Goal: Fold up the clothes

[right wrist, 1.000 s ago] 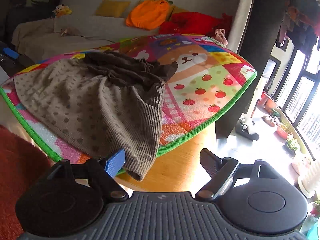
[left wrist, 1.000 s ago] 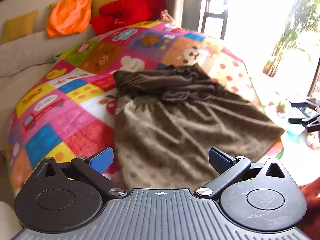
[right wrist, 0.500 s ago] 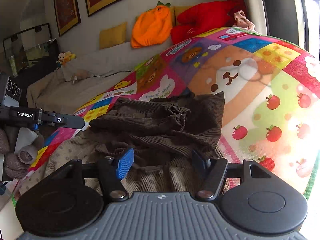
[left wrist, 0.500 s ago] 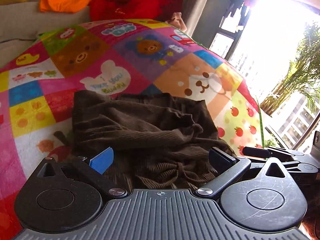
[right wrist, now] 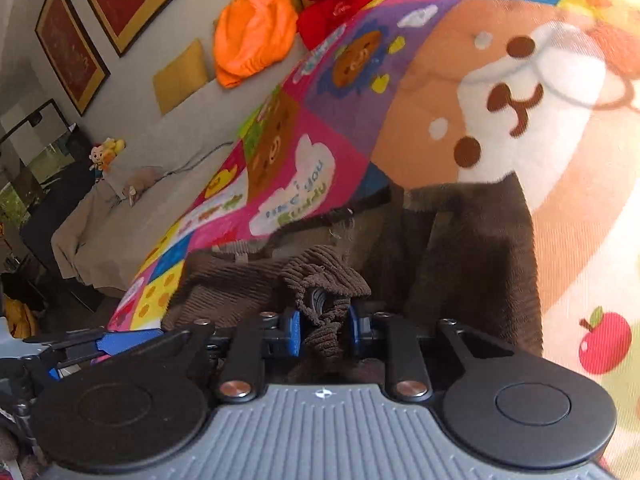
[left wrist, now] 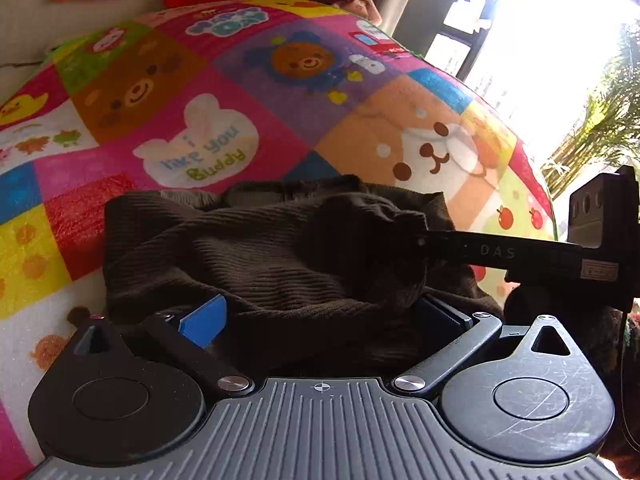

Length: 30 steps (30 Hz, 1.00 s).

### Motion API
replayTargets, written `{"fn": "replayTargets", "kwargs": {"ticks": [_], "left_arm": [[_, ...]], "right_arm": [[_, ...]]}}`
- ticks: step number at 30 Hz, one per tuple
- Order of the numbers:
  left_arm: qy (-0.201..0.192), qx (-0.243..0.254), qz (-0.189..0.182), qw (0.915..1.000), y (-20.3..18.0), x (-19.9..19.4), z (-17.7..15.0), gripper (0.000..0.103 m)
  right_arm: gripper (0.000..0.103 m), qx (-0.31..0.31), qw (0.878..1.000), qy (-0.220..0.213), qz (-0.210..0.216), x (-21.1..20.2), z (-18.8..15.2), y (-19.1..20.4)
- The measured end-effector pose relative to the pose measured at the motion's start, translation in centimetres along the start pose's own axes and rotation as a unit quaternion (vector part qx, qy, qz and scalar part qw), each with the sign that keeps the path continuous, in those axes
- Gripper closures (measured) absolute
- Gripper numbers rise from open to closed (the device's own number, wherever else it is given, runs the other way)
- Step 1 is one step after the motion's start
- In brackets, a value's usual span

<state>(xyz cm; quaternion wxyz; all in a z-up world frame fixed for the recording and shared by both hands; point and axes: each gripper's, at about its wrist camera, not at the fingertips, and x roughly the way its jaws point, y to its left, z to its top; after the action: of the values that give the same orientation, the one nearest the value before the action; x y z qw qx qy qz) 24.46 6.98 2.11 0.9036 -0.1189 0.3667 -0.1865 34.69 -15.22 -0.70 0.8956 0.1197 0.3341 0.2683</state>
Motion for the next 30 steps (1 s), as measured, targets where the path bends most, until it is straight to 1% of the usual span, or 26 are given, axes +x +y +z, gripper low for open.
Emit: {"fn": "replayTargets", "kwargs": {"ticks": [2, 3, 5, 7, 8, 9, 11, 13, 15, 18, 21, 23, 25, 26, 28, 30], "left_arm": [[0.002, -0.004, -0.005, 1.0, 0.4, 0.7, 0.3, 0.0], [0.005, -0.006, -0.007, 0.9999, 0.5, 1.1, 0.4, 0.0], [0.012, -0.011, -0.005, 0.9999, 0.9, 2.1, 0.4, 0.0], [0.023, -0.016, -0.006, 0.9996, 1.3, 3.0, 0.2, 0.0], [0.027, -0.018, -0.006, 0.9995, 1.5, 3.5, 0.1, 0.0], [0.027, -0.017, -0.005, 0.9995, 1.6, 3.7, 0.0, 0.0], [0.027, -0.012, -0.004, 0.9995, 1.6, 3.8, -0.1, 0.0], [0.028, -0.009, -0.005, 0.9995, 1.6, 3.7, -0.1, 0.0], [0.027, -0.011, -0.009, 0.9995, 1.9, 3.6, -0.2, 0.0], [0.024, -0.021, -0.016, 0.9993, 2.2, 3.6, -0.1, 0.0], [0.03, -0.031, -0.018, 0.9989, 2.3, 3.4, 0.3, 0.0], [0.025, -0.037, -0.019, 0.9988, 2.7, 2.5, 0.9, 0.0], [0.012, -0.042, -0.019, 0.9989, 3.2, 1.1, 1.6, 0.0], [-0.004, -0.044, -0.014, 0.9989, 3.8, 0.1, 2.1, 0.0], [-0.022, -0.059, 0.008, 0.998, 5.3, -0.7, 3.0, 0.0], [-0.024, -0.092, 0.035, 0.9949, 7.4, -0.3, 3.8, 0.0]], "right_arm": [[0.086, -0.02, 1.0, -0.017, -0.003, -0.4, 0.7, 0.5], [0.086, -0.03, 0.999, -0.018, -0.013, -0.5, 1.1, 0.4], [0.086, -0.053, 0.997, -0.008, -0.046, 0.1, 1.1, -0.2], [0.084, -0.084, 0.994, 0.008, -0.074, 1.0, 0.3, -0.8], [0.079, -0.101, 0.991, 0.016, -0.087, 1.5, -0.2, -1.1], [0.077, -0.11, 0.989, 0.018, -0.093, 1.5, -0.6, -1.2], [0.071, -0.112, 0.99, 0.008, -0.09, 0.6, -0.7, -1.3], [0.064, -0.128, 0.987, -0.017, -0.094, -1.1, -0.6, -0.7], [0.062, -0.152, 0.982, -0.036, -0.103, -2.8, -0.4, -0.1], [0.062, -0.147, 0.984, -0.01, -0.097, -3.4, -0.8, -0.9], [0.064, -0.172, 0.975, 0.021, -0.14, -1.6, -2.2, -2.1], [0.066, -0.173, 0.972, 0.028, -0.154, -0.8, -2.6, -2.8], [0.066, -0.164, 0.975, 0.017, -0.147, -1.5, -1.9, -2.8], [0.066, -0.16, 0.977, 0.009, -0.141, -2.0, -1.5, -2.7], [0.063, -0.144, 0.981, -0.009, -0.132, -2.9, -0.2, -2.7], [0.063, -0.123, 0.984, -0.023, -0.124, -3.7, 1.2, -3.0]]}}
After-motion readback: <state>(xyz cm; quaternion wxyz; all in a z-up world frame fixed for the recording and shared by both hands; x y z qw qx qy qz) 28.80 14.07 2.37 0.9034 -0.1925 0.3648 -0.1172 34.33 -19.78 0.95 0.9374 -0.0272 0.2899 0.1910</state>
